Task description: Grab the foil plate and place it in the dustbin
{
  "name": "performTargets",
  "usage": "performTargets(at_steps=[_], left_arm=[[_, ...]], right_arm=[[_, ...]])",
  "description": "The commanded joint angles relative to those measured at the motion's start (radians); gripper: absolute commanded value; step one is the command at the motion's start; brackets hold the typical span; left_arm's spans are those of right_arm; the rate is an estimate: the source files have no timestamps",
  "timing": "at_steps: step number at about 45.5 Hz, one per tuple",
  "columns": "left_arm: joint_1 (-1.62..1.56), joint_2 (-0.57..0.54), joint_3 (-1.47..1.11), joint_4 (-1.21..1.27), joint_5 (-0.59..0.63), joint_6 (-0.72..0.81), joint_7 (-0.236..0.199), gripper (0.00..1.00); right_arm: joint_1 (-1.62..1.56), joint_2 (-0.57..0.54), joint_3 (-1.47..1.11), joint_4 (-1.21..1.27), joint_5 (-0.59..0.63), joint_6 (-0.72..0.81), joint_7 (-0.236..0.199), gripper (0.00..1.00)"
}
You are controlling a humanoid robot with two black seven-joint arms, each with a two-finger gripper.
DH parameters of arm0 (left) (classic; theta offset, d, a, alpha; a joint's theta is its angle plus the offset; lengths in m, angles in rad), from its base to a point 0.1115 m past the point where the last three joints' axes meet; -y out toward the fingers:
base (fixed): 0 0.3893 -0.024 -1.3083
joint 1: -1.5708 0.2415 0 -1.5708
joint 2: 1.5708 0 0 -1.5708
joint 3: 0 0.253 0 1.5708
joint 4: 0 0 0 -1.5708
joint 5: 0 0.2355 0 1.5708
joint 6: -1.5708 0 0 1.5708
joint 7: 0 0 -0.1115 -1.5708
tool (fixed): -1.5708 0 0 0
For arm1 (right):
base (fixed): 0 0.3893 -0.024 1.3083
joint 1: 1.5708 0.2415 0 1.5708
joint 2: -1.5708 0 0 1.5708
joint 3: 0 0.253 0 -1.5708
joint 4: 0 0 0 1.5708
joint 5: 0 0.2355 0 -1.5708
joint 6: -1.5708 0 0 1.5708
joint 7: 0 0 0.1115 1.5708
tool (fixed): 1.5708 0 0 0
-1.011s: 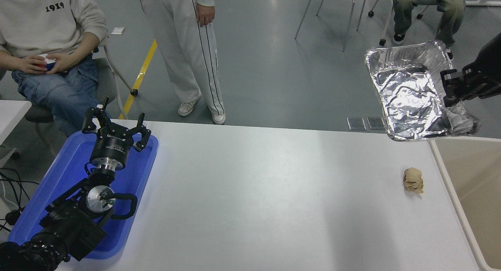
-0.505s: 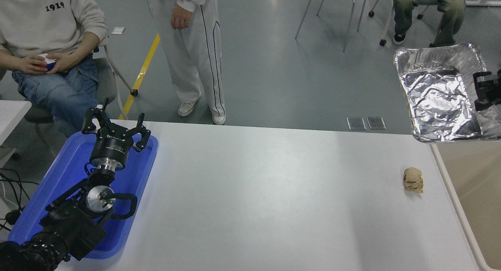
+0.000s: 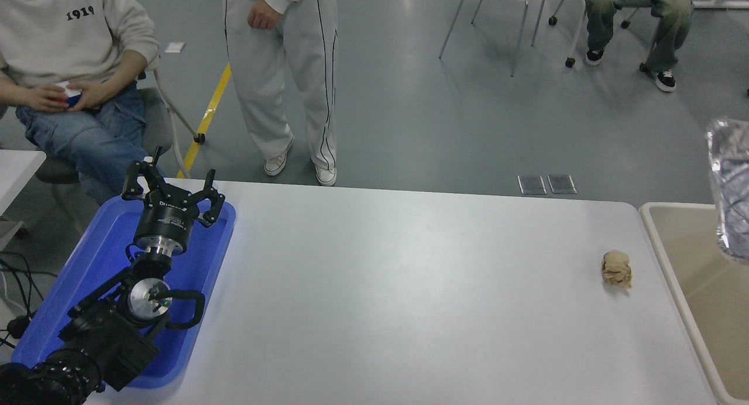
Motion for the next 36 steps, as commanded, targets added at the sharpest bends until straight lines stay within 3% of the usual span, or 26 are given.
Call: performTargets(at_steps=[1,16,26,36], left_arm=[[0.0,0.0,0.0,0.001,0.0,0.0,0.0,1.0],[-0.001,0.0,0.0,0.0,0.001,0.0,0.0,1.0],[-0.001,0.0,0.0,0.0,0.001,-0.002,0.0,1.0],[-0.001,-0.001,0.0,0.0,0.001,0.0,0.002,1.0]], right_arm=[[-0.094,-0.064,-0.021,-0.085,-0.017,0.0,0.001,0.0],[-0.276,-0.068,0.039,-0.16,-0.004,0.0,0.001,0.0],[-0.551,-0.068,0.234,-0.239,0.044,0.0,0.001,0.0],[-0.879,-0.062,0.451,-0.295,0.107,-0.261,0.0,0.0]])
